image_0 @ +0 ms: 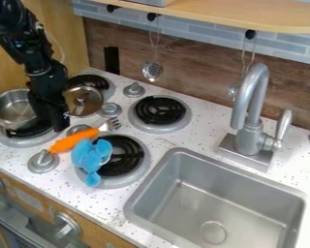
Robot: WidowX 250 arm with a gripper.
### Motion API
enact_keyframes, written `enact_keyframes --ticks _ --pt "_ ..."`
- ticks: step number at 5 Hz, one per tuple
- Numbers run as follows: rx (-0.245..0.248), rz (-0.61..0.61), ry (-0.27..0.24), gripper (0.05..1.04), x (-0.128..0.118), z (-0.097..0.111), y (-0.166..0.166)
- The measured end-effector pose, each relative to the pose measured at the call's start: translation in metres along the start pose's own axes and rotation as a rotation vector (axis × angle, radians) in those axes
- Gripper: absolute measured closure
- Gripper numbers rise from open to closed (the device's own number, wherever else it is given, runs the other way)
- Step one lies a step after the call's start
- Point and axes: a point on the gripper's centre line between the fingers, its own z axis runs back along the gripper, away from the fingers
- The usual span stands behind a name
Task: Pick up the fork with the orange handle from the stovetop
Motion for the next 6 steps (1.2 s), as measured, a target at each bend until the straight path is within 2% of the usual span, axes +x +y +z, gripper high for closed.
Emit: enact_keyframes --ticks 1,2,3,4,5,6 --pt "0.028 0.000 -0.015 0.082 0.002 0.000 0.004" --pt "0.072 -0.003 -0.005 0.082 -0.002 -0.004 0.010" --pt "0.063 -0.002 0.005 0.082 -0.004 -0.015 0.009" --pt "0.004 -0.043 0.041 0.082 -0.010 -0.029 0.000" --pt "-0.064 -0.083 0.052 0.082 -0.017 -0.036 -0.015" --pt "-0.070 -0.091 0.056 0.121 -0.020 -0.037 -0.016"
